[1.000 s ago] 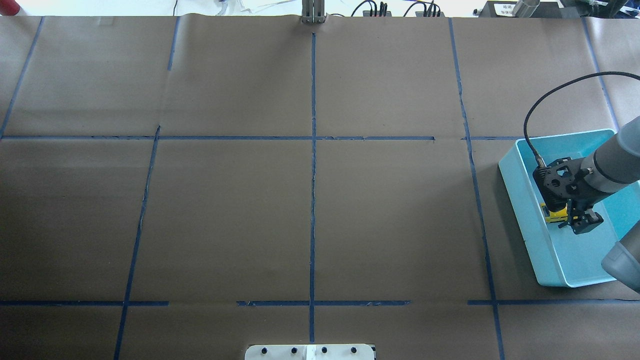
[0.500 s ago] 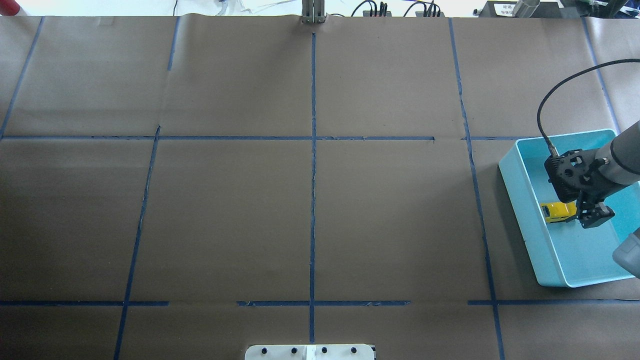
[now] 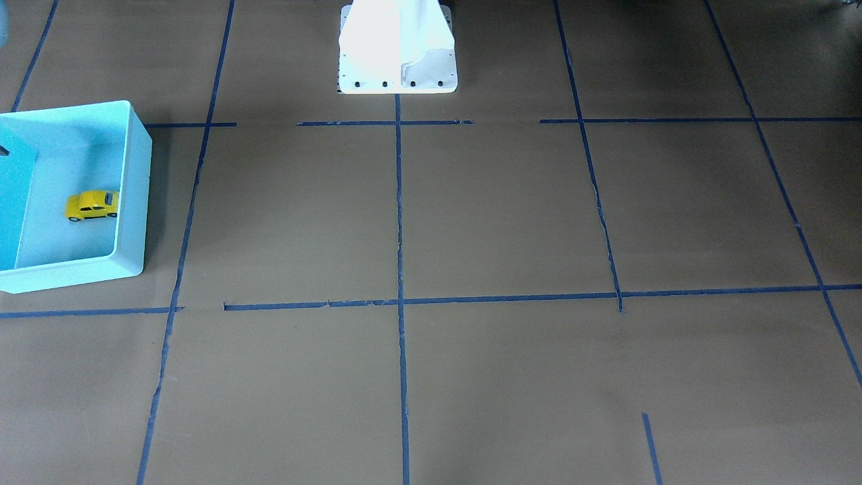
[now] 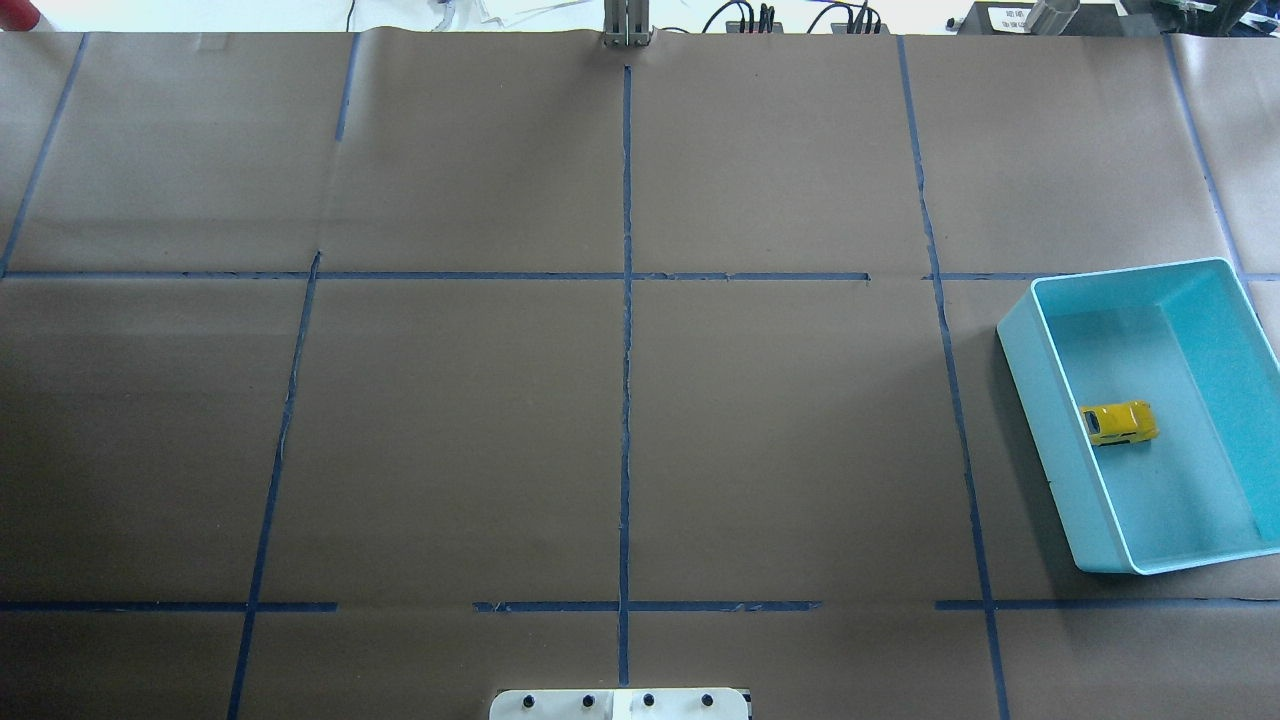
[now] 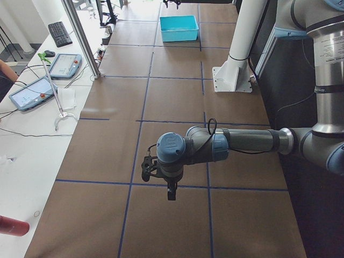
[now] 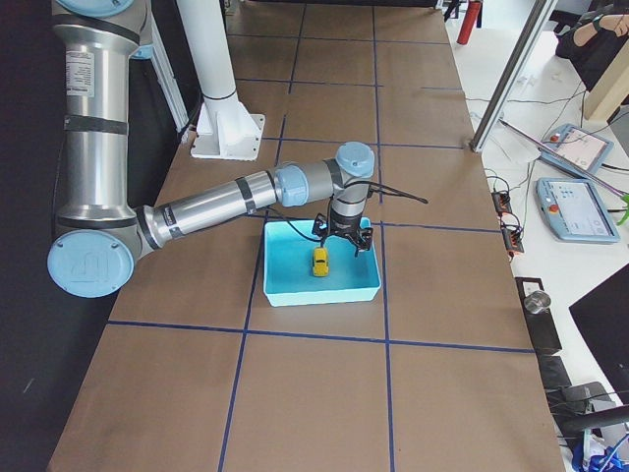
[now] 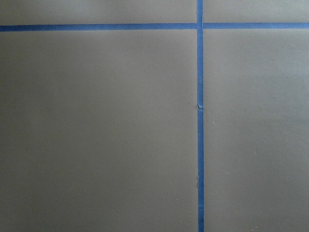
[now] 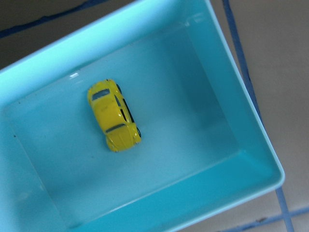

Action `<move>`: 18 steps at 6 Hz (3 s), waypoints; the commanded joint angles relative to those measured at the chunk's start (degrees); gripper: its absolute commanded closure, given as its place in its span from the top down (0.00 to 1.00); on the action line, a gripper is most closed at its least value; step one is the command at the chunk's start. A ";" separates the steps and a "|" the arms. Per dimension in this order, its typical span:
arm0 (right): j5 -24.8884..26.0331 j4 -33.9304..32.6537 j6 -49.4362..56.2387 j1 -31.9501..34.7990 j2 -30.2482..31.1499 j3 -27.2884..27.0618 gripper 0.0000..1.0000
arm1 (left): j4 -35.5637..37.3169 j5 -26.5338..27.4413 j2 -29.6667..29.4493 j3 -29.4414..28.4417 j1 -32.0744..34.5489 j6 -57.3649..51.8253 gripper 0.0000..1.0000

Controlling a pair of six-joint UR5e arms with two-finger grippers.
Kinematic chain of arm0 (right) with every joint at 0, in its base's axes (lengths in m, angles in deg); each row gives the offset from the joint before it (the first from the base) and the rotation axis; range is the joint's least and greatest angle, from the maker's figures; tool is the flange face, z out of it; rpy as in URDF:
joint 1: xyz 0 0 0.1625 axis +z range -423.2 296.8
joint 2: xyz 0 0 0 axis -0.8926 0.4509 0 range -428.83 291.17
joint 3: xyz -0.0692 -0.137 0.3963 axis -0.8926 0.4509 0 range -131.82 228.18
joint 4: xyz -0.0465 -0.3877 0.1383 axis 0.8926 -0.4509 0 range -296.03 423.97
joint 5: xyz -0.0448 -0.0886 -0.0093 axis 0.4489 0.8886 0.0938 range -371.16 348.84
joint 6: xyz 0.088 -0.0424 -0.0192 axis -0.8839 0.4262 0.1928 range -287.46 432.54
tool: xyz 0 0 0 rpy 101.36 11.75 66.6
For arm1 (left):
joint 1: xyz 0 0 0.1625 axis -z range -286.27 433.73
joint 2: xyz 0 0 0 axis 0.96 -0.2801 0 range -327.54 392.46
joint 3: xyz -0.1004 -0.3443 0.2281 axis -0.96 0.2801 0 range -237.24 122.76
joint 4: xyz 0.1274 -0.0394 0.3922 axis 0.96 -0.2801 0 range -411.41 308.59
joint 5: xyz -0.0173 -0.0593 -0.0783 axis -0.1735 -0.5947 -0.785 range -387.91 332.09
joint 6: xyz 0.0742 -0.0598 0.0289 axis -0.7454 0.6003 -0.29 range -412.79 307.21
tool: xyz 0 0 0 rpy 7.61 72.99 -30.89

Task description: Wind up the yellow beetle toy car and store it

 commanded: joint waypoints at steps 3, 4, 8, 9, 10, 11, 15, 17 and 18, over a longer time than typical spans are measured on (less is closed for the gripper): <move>-3.19 -5.49 -22.11 15.49 1.30 3.71 1.00 | 0.00 0.00 0.03 0.00 0.00 0.00 1.00; -5.03 -5.49 -42.02 15.51 1.65 3.53 1.00 | 0.00 0.00 0.03 0.00 0.00 0.00 1.00; -6.54 -5.06 -55.22 16.91 6.03 6.24 1.00 | 0.09 0.00 0.03 0.00 0.00 0.00 1.00; -6.28 -5.05 -55.14 16.91 6.23 7.21 1.00 | 0.09 0.00 0.03 0.00 0.00 0.09 1.00; -6.10 -3.31 -54.96 16.91 6.23 9.83 1.00 | 0.09 0.00 0.03 -0.09 0.00 0.00 1.00; -6.02 5.14 -53.05 17.00 8.32 12.82 1.00 | 0.09 0.00 0.03 -0.09 0.00 0.00 1.00; -3.38 10.42 -52.15 18.58 10.01 12.59 1.00 | 0.09 0.00 0.03 0.00 0.00 0.09 1.00; -3.47 10.41 -52.06 18.58 10.09 12.50 1.00 | 0.09 0.00 0.03 -0.44 0.00 0.09 1.00; -3.47 10.41 -51.97 18.67 10.18 12.50 1.00 | 0.09 0.00 0.03 -0.44 0.00 0.00 1.00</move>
